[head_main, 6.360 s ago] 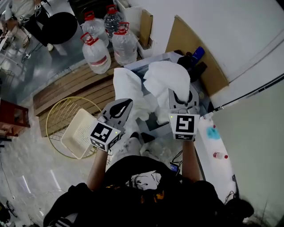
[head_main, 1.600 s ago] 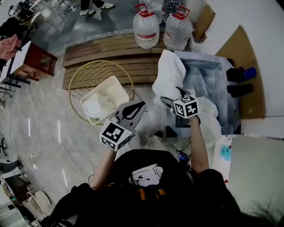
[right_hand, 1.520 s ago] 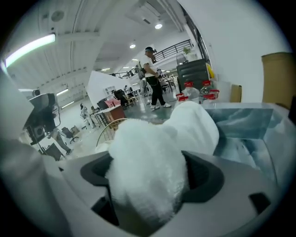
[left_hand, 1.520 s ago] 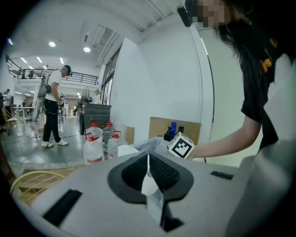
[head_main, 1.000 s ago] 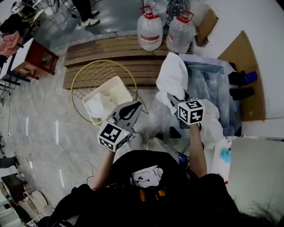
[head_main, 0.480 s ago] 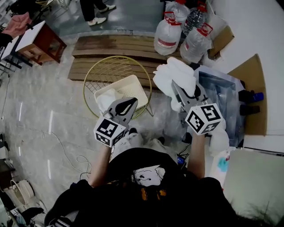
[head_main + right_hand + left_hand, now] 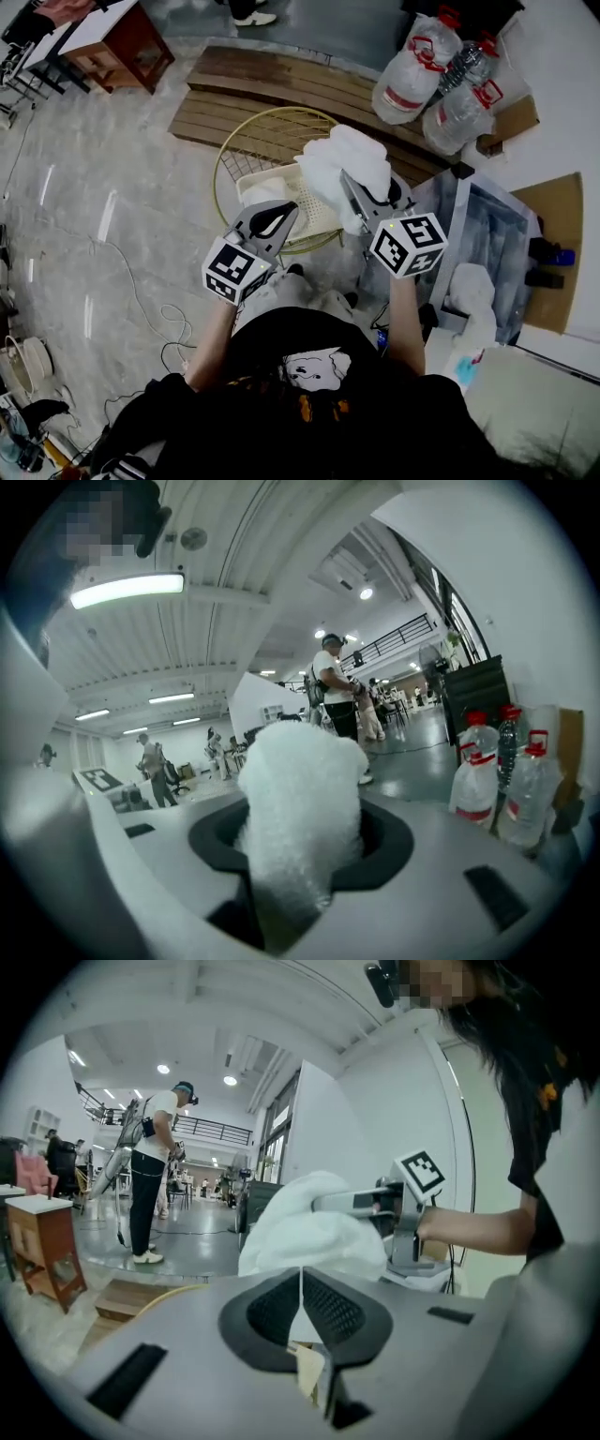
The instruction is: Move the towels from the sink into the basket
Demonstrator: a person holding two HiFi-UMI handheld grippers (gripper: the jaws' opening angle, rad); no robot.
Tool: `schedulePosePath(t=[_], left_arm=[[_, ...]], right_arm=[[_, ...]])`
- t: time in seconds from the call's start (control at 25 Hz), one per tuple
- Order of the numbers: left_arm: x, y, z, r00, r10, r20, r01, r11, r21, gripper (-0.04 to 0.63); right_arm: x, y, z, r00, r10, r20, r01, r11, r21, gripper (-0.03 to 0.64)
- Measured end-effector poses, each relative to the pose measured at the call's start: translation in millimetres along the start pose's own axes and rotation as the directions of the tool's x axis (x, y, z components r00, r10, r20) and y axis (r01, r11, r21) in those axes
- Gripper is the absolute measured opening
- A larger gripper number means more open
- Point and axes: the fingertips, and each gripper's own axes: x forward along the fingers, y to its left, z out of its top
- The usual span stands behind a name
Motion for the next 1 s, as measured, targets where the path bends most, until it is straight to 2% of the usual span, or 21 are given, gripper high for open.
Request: schedulePosePath(t=[0.12,0.2,0.36,0.52,0.6,0.64,0.76,0.84,0.92,1.0], left_arm=[[-12,23,-9,1.000,0.015,-0.015,-0.015,1.000,-0.018,0.006],[-19,35,-14,0.999,0.023,-0.025,-0.023,0.999,-0.028,0.005],[-27,55,-23,0.998,0.033,-0.049,-0.035,0.999,-0.038,0.006],[-25,71,-26,0.998,0.027,-0.064,-0.030,0.999,-0.042,0.005],[-21,75,-27,0.998,0.017,-0.068,-0.019,0.999,-0.036,0.005],[-18,76,-27,0.997,0.010,-0.070,-0.012,0.999,-0.031,0.005],[-14,79,-28,0.997,0.000,-0.075,-0.002,1.000,-0.028,0.005],[-13,81,-31,0.997,0.005,-0.083,-0.008,0.999,-0.037,0.005],[-15,82,-36,0.995,0.014,-0.094,-0.019,0.999,-0.051,0.005],[-17,81,-43,0.994,0.017,-0.110,-0.024,0.998,-0.064,0.005]], right_arm=[[45,0,-52,0.992,-0.041,-0.118,0.038,0.999,-0.028,0.192],[70,-9,-91,0.976,-0.077,-0.203,0.071,0.997,-0.037,0.192],[107,-39,-162,0.925,-0.129,-0.358,0.118,0.992,-0.053,0.195],[136,-67,-220,0.863,-0.180,-0.472,0.145,0.983,-0.110,0.209],[148,-82,-252,0.819,-0.200,-0.538,0.154,0.979,-0.130,0.230],[152,-90,-268,0.789,-0.212,-0.577,0.160,0.977,-0.140,0.249],[156,-111,-318,0.676,-0.248,-0.694,0.171,0.969,-0.179,0.288],[154,-117,-340,0.628,-0.256,-0.735,0.164,0.967,-0.197,0.314],[153,-117,-347,0.621,-0.252,-0.743,0.162,0.968,-0.193,0.328],[152,-113,-344,0.636,-0.239,-0.733,0.169,0.971,-0.170,0.343]])
